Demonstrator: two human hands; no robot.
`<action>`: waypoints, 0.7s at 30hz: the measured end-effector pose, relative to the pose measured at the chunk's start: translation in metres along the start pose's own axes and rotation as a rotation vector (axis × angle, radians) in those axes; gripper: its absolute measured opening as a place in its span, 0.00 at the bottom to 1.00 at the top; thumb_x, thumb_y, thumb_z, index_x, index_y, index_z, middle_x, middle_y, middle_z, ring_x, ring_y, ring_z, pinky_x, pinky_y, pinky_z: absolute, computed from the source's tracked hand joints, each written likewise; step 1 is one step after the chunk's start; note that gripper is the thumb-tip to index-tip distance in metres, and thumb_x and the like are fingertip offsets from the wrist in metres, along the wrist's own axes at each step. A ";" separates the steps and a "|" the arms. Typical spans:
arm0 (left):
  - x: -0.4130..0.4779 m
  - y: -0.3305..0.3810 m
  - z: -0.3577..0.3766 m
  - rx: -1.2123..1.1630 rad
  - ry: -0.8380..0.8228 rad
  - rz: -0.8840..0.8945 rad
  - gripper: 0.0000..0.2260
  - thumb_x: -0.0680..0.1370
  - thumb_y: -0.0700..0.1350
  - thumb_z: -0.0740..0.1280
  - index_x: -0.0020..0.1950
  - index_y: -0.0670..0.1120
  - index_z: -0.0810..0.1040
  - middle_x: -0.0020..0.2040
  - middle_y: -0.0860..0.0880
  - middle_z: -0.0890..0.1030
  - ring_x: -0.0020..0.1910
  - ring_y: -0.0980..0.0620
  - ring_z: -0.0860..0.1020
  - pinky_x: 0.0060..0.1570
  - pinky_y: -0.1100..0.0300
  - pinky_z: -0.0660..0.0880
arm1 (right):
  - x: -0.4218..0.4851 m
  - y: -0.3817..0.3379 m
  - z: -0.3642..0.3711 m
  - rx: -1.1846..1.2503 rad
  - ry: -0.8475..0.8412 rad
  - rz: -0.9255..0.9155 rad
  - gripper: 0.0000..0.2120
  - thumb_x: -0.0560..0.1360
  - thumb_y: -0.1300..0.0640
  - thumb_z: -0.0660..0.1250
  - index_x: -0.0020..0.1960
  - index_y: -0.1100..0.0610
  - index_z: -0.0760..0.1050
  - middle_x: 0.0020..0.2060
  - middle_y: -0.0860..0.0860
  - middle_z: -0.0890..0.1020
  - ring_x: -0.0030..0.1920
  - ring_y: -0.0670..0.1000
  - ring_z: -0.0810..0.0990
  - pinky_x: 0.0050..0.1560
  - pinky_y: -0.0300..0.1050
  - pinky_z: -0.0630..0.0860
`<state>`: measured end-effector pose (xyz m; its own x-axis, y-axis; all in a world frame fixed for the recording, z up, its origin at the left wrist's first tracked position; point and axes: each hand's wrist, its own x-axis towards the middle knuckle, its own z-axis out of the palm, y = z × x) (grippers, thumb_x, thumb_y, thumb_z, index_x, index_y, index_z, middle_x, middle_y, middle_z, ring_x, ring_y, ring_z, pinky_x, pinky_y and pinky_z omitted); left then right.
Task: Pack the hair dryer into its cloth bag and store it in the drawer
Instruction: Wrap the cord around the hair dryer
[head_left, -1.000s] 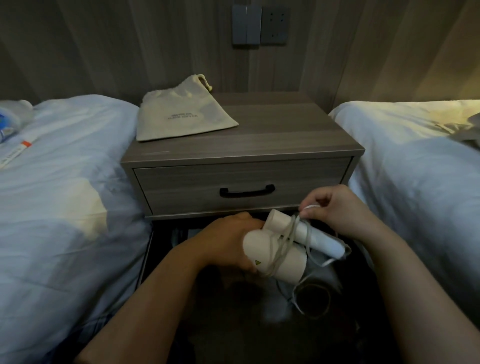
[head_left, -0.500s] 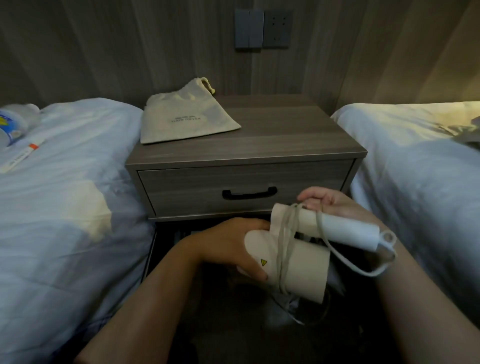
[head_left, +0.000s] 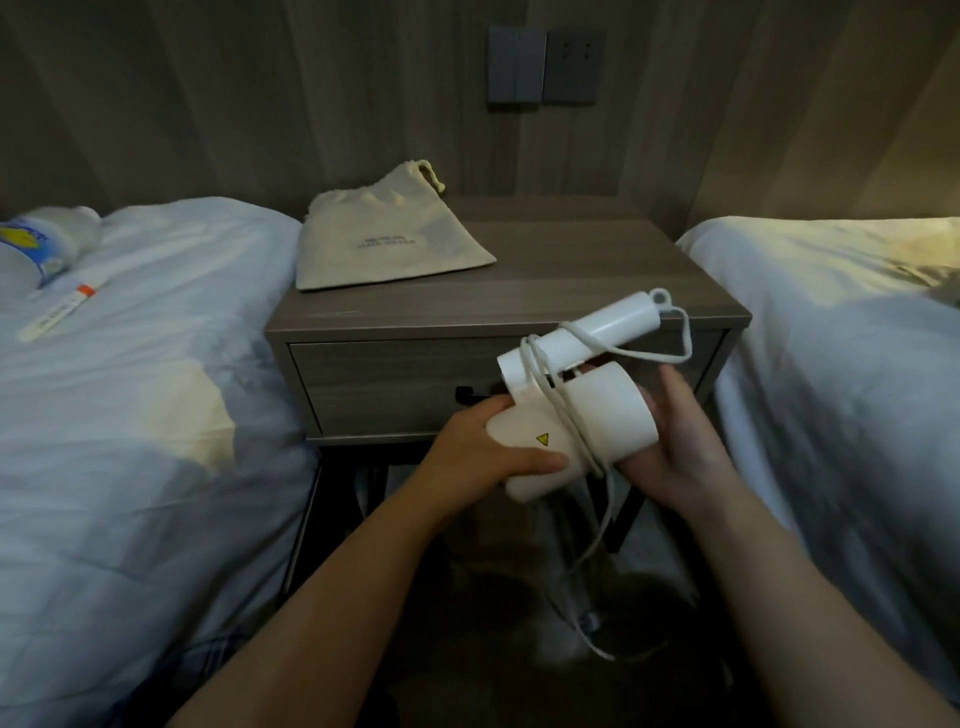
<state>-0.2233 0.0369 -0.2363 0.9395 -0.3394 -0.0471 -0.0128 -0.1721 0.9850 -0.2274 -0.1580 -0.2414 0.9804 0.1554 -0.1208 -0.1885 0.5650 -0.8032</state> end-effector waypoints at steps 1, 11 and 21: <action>0.000 0.000 0.003 -0.023 0.024 -0.001 0.19 0.64 0.42 0.78 0.49 0.58 0.76 0.49 0.53 0.80 0.50 0.53 0.79 0.51 0.57 0.78 | 0.000 0.000 0.002 0.031 0.007 -0.014 0.22 0.71 0.41 0.61 0.49 0.56 0.84 0.50 0.57 0.85 0.51 0.54 0.83 0.64 0.50 0.70; -0.004 0.001 0.022 0.026 0.159 0.052 0.20 0.66 0.46 0.77 0.52 0.55 0.72 0.45 0.61 0.75 0.44 0.64 0.74 0.40 0.70 0.72 | 0.001 0.016 0.000 -0.188 0.109 -0.194 0.46 0.56 0.37 0.77 0.68 0.56 0.69 0.63 0.61 0.76 0.62 0.61 0.76 0.60 0.63 0.74; 0.007 0.003 -0.007 -0.370 0.033 0.016 0.16 0.78 0.46 0.63 0.65 0.56 0.70 0.57 0.53 0.80 0.54 0.53 0.80 0.52 0.58 0.78 | -0.013 0.004 0.002 -0.203 0.127 -0.203 0.16 0.70 0.49 0.64 0.53 0.56 0.79 0.47 0.55 0.86 0.49 0.52 0.84 0.45 0.44 0.82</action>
<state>-0.2144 0.0404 -0.2323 0.9509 -0.3079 -0.0319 0.0913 0.1807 0.9793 -0.2407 -0.1560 -0.2417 0.9986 -0.0531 -0.0077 0.0141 0.3985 -0.9171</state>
